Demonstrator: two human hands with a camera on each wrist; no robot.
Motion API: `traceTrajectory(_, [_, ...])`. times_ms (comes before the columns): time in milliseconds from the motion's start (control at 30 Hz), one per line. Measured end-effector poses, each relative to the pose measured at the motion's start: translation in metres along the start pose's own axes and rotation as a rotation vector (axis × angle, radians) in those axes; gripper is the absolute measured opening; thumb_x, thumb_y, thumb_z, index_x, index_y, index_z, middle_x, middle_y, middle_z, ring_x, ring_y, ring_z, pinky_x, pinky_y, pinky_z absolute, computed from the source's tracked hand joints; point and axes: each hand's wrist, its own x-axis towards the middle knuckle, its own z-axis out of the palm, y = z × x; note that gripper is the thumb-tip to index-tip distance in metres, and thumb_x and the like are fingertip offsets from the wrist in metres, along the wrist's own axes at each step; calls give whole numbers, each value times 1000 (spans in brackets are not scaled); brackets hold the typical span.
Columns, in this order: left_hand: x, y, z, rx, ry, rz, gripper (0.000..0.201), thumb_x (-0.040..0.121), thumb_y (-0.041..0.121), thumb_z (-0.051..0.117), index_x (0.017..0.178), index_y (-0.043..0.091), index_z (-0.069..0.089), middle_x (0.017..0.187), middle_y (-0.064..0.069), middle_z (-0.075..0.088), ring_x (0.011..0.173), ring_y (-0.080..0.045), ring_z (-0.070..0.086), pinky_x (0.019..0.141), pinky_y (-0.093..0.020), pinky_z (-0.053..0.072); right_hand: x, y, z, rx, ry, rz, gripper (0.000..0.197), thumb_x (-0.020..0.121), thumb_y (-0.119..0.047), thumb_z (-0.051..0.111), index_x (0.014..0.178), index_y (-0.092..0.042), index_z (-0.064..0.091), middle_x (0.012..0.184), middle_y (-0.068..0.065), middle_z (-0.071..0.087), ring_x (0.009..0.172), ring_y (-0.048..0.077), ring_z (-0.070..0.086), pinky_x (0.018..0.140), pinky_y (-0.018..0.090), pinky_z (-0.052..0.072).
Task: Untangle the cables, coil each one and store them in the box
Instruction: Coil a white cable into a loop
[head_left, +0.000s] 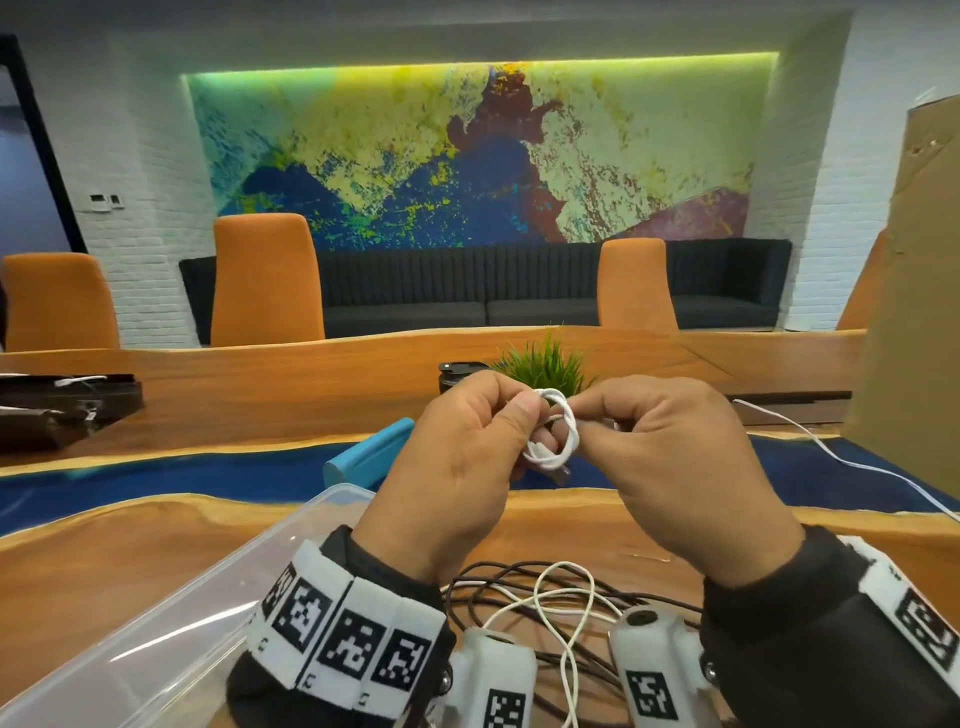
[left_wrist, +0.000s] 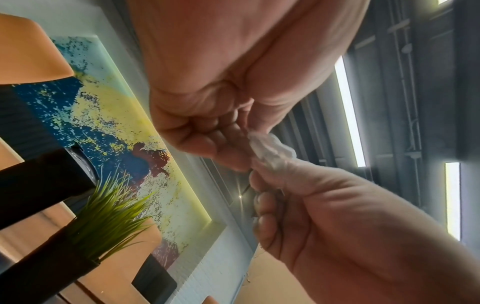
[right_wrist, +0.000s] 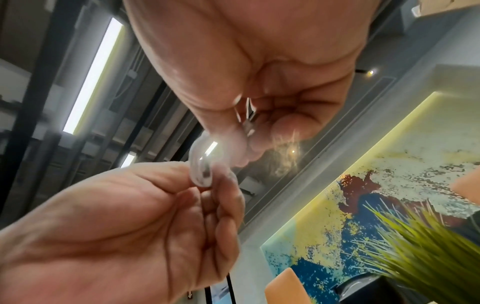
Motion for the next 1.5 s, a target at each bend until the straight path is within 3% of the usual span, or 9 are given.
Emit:
traceTrajectory(300, [2,-12,-2,286,132,114,25,103,24,49,85,21,66,72,5,64,66,-4,57,63,-21,49,-1,-7,-4,-102,-25,-52,20,78,-42,69,98,-38,70,100,-20,61,90,0,59,73,22,53])
traceTrajectory(467, [2,-3,1,-350,-18,-292,30,105,27,40,93,16,65,80,-1,65,73,-13,53,65,-28,36,1,11,6,-163,68,-190,16,81,-23,74,94,-31,72,92,-14,61,82,7,60,67,30,54])
traceTrajectory(600, [2,2,-2,-493,-43,-346,24,103,29,43,97,16,63,78,-3,62,70,-14,51,63,-28,33,3,15,8,-131,55,-263,9,81,-25,74,89,-23,74,92,-9,60,88,9,58,69,24,50])
traceTrajectory(733, [1,-1,-3,-237,-57,-196,30,101,34,46,85,21,67,83,-4,64,77,-16,52,66,-28,38,3,15,7,90,-66,-135,11,79,-20,77,82,-12,70,94,-2,62,91,12,60,73,20,50])
traceTrajectory(900, [0,-1,-5,101,-38,126,26,99,32,51,91,13,68,78,-1,68,71,-15,60,67,-31,52,1,7,5,860,-191,288,25,82,-22,63,95,-1,66,91,11,67,90,28,62,86,47,52])
traceTrajectory(1100, [2,0,-29,229,-186,173,19,96,28,58,93,15,72,82,-3,70,74,-12,62,68,-24,52,4,9,5,565,-63,224,29,79,-34,61,90,-9,69,86,15,67,83,28,58,69,37,53])
traceTrajectory(1267, [0,-3,-33,-86,-362,77,21,95,25,55,92,12,71,72,1,62,69,-10,56,65,-20,46,1,6,11,570,-23,110,28,77,-35,68,92,-11,75,89,15,70,87,47,59,75,65,49])
traceTrajectory(1400, [2,-3,-21,-63,-184,109,21,92,24,60,87,5,70,73,-3,69,71,-14,64,69,-23,53,0,3,9,523,-12,162,33,73,-35,70,91,-9,76,86,18,72,85,47,62,76,62,52])
traceTrajectory(1500, [3,-3,-15,80,-23,177,16,92,21,63,82,11,71,77,-2,73,73,-13,68,70,-25,56,2,4,2,485,-53,230,30,72,-32,70,90,-8,75,79,14,74,70,28,68,66,41,58])
